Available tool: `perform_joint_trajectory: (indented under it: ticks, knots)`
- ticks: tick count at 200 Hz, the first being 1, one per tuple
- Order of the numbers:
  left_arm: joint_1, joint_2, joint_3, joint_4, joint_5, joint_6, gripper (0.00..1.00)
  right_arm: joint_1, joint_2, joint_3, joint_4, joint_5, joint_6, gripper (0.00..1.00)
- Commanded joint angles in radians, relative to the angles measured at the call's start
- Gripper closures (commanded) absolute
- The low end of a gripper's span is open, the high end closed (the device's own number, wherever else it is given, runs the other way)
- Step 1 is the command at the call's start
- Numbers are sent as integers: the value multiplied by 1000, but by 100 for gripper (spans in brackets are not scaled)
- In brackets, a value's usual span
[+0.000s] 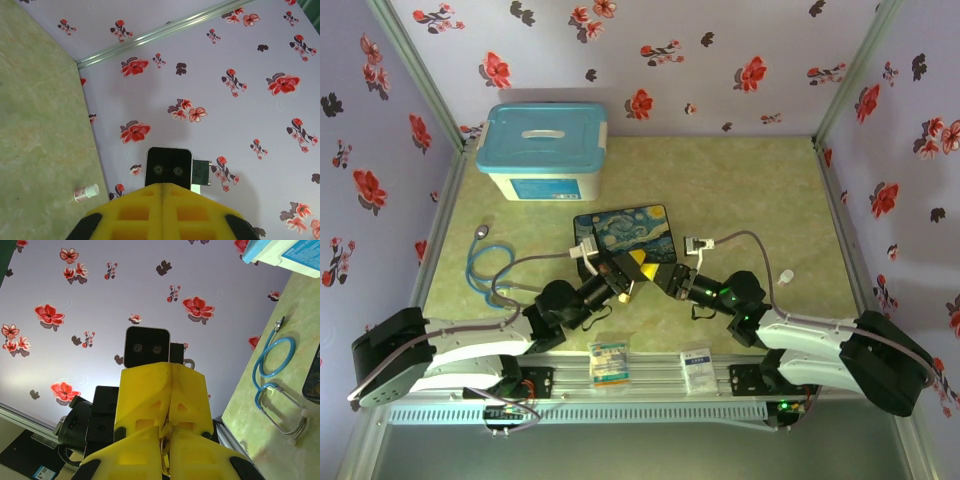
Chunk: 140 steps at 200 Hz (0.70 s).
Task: Unlock the padlock with the key
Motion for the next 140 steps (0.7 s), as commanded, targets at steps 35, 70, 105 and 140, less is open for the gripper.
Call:
perform_joint_trajectory:
  ticks: [35, 70, 105, 140]
  knots:
    - [117, -243, -21, -295, -18, 94, 0, -4, -100, -7, -179, 62, -82, 100]
    - [156, -429, 131, -855, -19, 211, 0, -9, -252, 3, -448, 118, -171, 100]
    - [197, -380, 206, -1126, 95, 279, 0, -10, -368, 22, -709, 183, -247, 100]
    - [202, -228, 256, -1227, 184, 388, 2, -11, -468, 11, -875, 258, -287, 100]
